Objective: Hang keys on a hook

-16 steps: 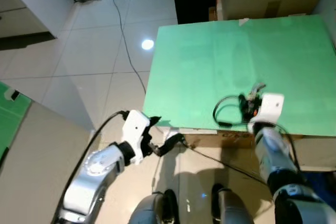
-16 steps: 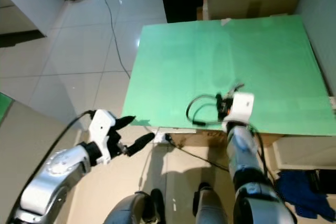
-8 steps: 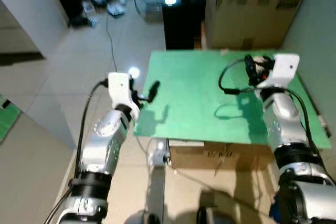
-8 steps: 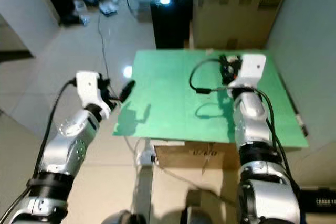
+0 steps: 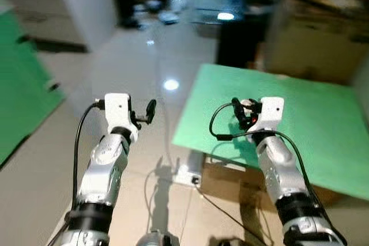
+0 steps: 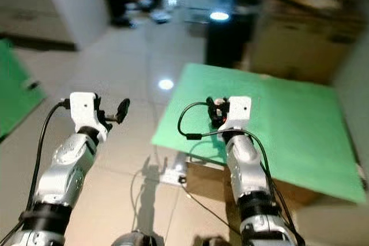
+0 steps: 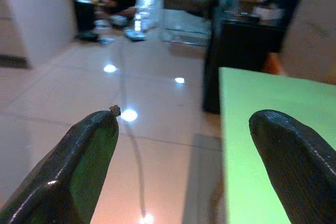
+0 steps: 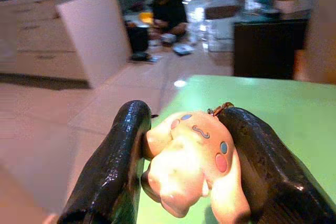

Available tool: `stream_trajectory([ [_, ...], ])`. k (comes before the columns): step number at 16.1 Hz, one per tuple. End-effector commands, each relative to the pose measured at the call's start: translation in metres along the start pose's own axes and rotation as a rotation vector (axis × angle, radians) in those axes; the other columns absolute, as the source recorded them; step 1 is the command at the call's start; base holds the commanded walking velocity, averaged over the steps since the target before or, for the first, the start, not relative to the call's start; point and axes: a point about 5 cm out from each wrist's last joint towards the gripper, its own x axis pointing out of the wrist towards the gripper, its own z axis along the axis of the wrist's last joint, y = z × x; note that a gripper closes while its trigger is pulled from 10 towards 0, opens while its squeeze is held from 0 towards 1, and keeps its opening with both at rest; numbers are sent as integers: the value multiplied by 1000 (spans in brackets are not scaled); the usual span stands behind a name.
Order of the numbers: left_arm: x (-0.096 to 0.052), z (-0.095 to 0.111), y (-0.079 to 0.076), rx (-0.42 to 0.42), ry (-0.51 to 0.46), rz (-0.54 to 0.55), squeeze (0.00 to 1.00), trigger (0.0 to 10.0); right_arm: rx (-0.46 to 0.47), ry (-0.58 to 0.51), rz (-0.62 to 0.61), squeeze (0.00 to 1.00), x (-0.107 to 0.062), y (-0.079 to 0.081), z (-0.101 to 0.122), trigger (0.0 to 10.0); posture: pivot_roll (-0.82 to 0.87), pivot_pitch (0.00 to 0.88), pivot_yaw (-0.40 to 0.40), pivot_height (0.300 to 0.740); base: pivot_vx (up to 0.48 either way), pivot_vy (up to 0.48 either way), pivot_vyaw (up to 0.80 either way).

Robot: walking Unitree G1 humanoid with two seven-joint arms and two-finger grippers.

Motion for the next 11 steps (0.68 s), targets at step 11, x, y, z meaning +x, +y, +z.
stream_trajectory([
  [11,0,-8,-4,153,17,153,0,10000,6,66,26,8,-3,3,-13,0,2,0,27,740,-232,174,563],
])
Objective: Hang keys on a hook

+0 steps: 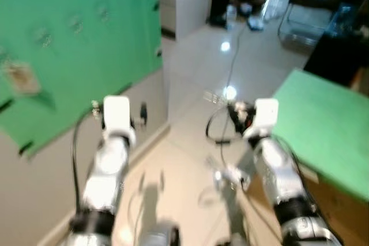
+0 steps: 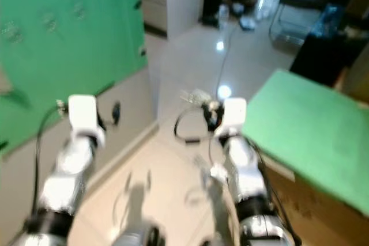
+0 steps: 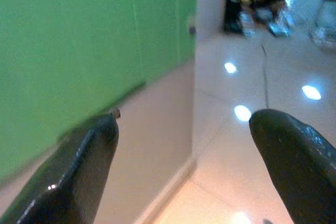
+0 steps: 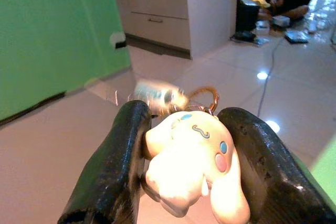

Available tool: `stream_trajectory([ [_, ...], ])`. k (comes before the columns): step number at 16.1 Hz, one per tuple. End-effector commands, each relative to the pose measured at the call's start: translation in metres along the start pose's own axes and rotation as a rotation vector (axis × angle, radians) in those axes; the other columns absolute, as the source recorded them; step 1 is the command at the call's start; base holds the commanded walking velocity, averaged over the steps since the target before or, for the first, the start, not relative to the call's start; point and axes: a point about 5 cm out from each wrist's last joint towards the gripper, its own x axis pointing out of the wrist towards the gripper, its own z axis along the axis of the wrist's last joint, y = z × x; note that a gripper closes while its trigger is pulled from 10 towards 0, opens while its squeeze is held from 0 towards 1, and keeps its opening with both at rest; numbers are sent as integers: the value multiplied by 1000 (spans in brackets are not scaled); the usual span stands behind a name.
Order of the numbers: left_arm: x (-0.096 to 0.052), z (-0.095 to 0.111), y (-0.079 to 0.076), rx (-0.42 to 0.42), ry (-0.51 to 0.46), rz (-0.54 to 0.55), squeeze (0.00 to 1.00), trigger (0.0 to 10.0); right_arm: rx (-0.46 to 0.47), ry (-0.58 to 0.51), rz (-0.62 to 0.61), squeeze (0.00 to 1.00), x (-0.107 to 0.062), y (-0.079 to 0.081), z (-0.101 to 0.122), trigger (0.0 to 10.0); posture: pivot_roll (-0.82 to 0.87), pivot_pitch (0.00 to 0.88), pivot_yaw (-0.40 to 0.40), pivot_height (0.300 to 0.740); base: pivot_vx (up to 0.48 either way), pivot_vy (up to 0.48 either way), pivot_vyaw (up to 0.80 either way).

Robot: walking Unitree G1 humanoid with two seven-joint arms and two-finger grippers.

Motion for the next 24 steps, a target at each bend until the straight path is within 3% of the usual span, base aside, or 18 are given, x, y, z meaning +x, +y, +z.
stream_trajectory([
  [1,3,9,-3,45,-34,-18,0,10000,-3,3,-5,0,-1,-2,0,0,-1,0,30,740,0,0,538],
  [6,8,6,0,103,-11,25,0,10000,-11,4,1,0,-1,-4,0,0,-12,0,30,740,0,-437,539],
  [17,14,8,-2,138,-25,40,0,10000,-22,11,21,8,1,-1,-2,0,-12,0,26,740,0,-462,528],
  [20,21,3,5,148,43,124,0,10000,-33,10,28,4,2,-1,0,0,-17,0,27,740,0,-459,525],
  [22,22,2,6,142,49,128,0,10000,-34,10,28,4,2,-1,0,0,-17,0,27,740,0,-461,525],
  [24,18,-3,17,131,60,142,0,10000,-38,13,13,8,-2,-6,-2,0,-24,0,25,740,0,-461,525],
])
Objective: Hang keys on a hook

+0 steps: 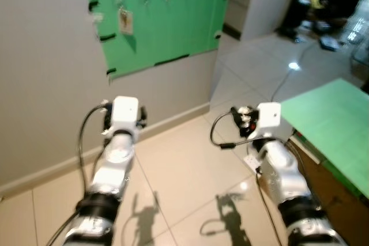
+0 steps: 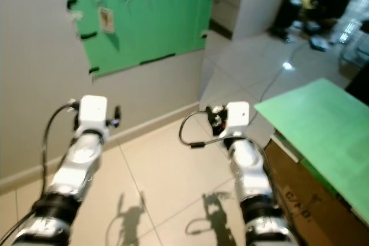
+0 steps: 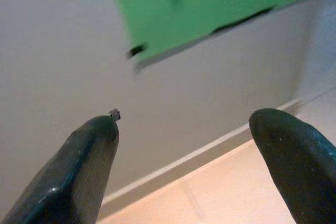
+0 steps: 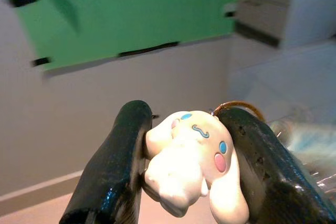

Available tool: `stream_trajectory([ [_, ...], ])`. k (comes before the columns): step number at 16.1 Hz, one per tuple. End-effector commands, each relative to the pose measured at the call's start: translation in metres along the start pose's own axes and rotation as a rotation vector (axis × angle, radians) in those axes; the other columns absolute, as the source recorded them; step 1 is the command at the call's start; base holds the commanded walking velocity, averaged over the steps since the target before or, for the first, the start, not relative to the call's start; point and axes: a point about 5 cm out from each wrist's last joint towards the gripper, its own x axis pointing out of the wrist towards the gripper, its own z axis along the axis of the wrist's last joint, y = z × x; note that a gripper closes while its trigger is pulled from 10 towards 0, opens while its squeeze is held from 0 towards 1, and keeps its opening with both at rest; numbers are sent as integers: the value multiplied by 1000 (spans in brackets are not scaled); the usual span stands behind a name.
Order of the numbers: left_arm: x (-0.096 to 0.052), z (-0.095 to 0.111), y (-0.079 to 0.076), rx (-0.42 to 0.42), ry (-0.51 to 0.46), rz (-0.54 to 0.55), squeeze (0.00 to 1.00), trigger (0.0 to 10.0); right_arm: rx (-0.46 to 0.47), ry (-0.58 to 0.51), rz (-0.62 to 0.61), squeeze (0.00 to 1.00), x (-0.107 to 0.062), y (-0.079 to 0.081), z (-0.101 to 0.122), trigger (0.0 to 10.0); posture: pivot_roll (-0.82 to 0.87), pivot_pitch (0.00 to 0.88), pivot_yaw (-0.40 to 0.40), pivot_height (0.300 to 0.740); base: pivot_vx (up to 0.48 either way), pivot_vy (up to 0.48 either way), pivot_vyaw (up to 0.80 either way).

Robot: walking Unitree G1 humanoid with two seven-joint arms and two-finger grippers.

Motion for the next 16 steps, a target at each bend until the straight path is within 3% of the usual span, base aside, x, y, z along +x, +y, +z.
stream_trajectory([
  [1,1,1,5,-6,3,17,0,10000,-10,-12,-9,4,-2,-3,3,0,-24,0,23,740,0,-458,525],
  [5,-1,-5,14,-72,36,55,0,10000,-21,-14,-2,8,-2,-3,3,0,-18,0,18,740,0,-450,522],
  [7,1,7,14,-63,-46,21,0,10000,-64,-39,41,8,0,0,11,0,-14,0,16,740,0,0,509],
  [9,9,31,21,-55,-148,-38,0,10000,-297,-91,217,0,0,6,38,0,-6,0,13,740,0,0,228],
  [10,12,43,22,-47,-194,-68,0,10000,-370,-126,252,0,-2,4,53,0,-6,0,13,740,0,0,0],
  [12,14,54,21,-16,-239,-102,0,10000,-402,-170,258,0,-2,-1,69,0,-11,0,13,740,0,0,0],
  [13,16,69,19,5,-292,-152,0,10000,-439,-263,248,0,-4,-7,100,0,-15,0,17,740,0,0,506],
  [14,16,73,18,11,-306,-169,0,10000,-451,-293,246,0,-5,-8,110,0,-15,0,17,740,0,0,0],
  [15,17,88,11,-1,-344,-281,0,10000,-574,-393,255,0,-9,-7,141,0,-18,0,19,740,0,0,0],
  [16,17,97,8,17,-373,-342,0,10000,-678,-427,269,0,-12,-4,153,0,-24,0,17,740,0,0,0],
])
